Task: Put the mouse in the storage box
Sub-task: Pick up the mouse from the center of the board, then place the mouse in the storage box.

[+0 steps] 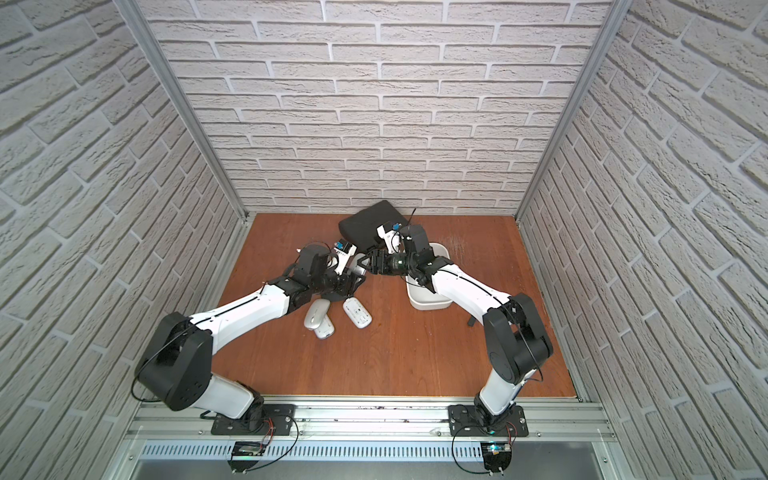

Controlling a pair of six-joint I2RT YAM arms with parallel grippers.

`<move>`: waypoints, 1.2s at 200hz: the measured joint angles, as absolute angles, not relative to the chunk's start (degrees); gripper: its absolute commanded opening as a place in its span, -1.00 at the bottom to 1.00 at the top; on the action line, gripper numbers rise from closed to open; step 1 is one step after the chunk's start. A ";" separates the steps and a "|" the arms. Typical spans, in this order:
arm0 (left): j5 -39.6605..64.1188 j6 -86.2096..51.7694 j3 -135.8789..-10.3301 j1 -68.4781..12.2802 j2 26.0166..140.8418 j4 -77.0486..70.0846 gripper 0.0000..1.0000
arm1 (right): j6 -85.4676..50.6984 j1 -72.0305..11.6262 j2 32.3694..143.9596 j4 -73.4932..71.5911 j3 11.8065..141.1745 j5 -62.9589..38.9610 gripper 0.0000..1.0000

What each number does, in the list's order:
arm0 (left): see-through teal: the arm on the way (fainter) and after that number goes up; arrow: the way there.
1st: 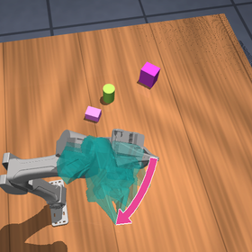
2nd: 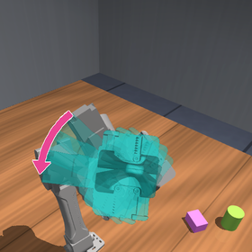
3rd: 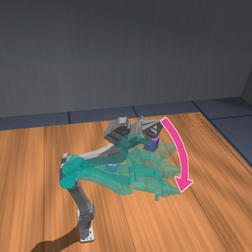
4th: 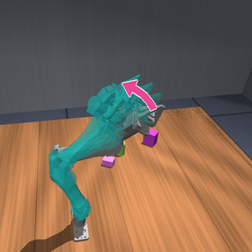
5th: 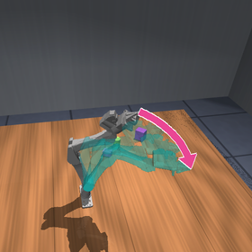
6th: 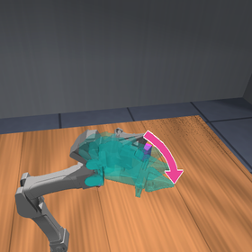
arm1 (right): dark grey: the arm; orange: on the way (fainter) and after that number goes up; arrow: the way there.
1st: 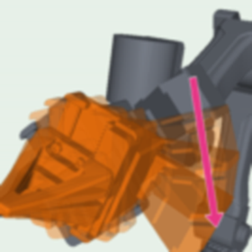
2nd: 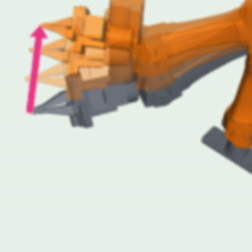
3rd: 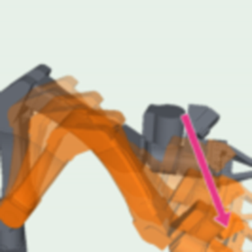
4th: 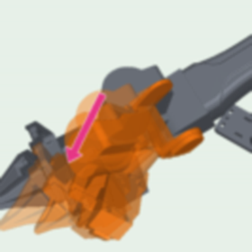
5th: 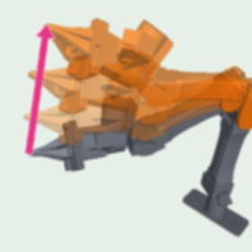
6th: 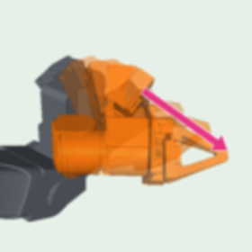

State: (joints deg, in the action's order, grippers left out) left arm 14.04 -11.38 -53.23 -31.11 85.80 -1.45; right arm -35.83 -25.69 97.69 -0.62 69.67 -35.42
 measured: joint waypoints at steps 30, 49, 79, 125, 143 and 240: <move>15.62 -11.09 -52.38 -31.16 84.86 -1.61 0.11 | -36.64 -25.91 99.61 -0.23 71.09 -35.38 0.13; 16.80 -11.03 -52.36 -31.29 84.03 -1.76 0.10 | -36.97 -26.33 100.79 -0.32 71.92 -35.46 0.09; 17.87 -11.00 -52.36 -31.31 83.64 -1.78 0.10 | -37.65 -27.14 101.93 -0.23 72.69 -35.51 -0.10; 17.78 -10.98 -52.27 -31.31 83.61 -1.72 0.33 | -39.07 -27.33 102.65 -0.27 73.10 -34.92 -0.52; 17.82 -11.05 -52.21 -31.31 83.61 -1.78 0.58 | -39.46 -27.35 102.67 -0.30 73.10 -35.00 -0.57; 10.79 -16.27 -45.54 -25.39 72.69 -1.96 0.96 | -41.74 -7.99 96.36 -8.03 58.28 -32.77 -0.64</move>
